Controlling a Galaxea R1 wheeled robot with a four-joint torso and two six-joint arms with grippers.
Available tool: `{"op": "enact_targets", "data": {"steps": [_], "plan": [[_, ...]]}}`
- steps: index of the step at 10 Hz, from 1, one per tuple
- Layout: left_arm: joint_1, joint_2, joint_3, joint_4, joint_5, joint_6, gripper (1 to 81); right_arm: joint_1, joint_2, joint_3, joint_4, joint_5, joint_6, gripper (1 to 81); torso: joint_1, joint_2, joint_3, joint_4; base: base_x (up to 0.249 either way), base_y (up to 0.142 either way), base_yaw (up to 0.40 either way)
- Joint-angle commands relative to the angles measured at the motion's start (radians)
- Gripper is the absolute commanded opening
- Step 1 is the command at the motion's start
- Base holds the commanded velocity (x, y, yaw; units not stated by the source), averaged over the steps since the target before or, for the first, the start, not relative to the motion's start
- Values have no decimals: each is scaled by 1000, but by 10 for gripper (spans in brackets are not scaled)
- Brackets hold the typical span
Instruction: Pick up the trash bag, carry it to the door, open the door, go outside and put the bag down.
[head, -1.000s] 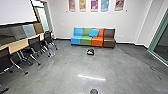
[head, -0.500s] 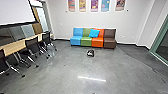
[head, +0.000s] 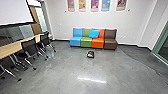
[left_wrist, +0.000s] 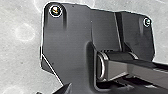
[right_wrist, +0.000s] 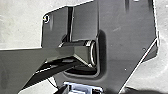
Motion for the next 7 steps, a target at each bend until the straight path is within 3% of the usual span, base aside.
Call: {"op": "enact_targets", "data": {"steps": [1,7], "plan": [[-38,-6,2,-10,59,1,811,23,-12,9,-4,-59,-4,811,0,0,0,0,226,0,0],[-39,-5,2,-10,59,1,811,23,-10,9,-5,-59,-4,811,0,0,0,0,227,0,0]]}}
